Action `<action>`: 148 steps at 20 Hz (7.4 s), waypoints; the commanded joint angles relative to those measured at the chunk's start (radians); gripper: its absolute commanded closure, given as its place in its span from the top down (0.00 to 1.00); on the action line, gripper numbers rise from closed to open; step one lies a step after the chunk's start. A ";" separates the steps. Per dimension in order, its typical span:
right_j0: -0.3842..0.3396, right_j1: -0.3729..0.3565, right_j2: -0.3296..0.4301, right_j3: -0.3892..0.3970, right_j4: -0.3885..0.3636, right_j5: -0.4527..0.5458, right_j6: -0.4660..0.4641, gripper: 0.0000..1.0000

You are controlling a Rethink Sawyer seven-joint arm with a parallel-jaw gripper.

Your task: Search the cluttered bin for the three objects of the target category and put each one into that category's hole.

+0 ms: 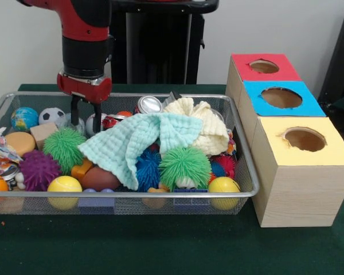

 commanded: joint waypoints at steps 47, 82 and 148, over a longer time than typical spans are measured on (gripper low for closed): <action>-0.049 0.077 0.079 -0.205 -0.301 0.072 0.091 1.00; 0.091 -0.354 0.001 -0.054 -0.082 0.559 0.134 0.00; 0.114 0.145 0.000 -0.167 -0.016 -0.062 0.206 1.00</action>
